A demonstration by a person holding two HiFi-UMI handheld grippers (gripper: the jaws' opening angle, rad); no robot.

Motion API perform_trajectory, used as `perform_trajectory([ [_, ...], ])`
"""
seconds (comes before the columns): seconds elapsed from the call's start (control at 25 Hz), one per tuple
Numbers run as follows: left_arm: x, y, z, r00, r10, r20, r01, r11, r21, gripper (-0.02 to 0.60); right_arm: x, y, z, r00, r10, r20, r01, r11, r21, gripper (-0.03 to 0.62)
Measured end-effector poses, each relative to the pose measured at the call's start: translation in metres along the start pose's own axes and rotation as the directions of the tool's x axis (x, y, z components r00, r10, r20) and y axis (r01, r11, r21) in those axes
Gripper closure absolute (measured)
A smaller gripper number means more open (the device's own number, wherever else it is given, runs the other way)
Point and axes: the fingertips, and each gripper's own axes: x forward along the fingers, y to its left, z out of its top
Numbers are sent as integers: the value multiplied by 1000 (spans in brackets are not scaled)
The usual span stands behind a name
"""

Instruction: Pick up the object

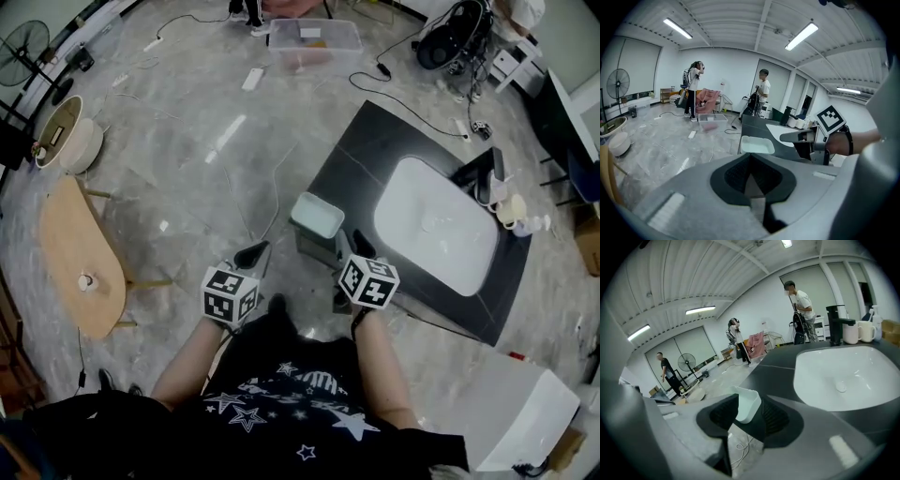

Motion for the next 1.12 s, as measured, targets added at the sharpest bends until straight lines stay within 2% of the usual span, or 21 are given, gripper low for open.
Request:
perform_trajectory([
  [0.28, 16, 21, 1, 999, -39, -26, 39, 999, -9, 572, 40, -10, -10, 989, -123, -76, 126, 991, 33, 434],
  [0.48, 23, 28, -1, 998, -56, -36, 55, 998, -19, 572, 57, -11, -17, 983, -146, -111, 152, 987, 49, 442],
  [0.64, 25, 33, -5, 997, -61, -44, 60, 998, -26, 572, 60, -15, -21, 968, -204, -149, 214, 975, 54, 464],
  [1.0, 20, 40, -6, 997, -64, -45, 63, 998, -28, 571, 63, -14, -24, 953, -256, -160, 267, 962, 50, 491],
  [1.12, 19, 41, -9, 997, -65, -49, 64, 997, -31, 572, 62, -18, -26, 944, -284, -168, 296, 954, 45, 534],
])
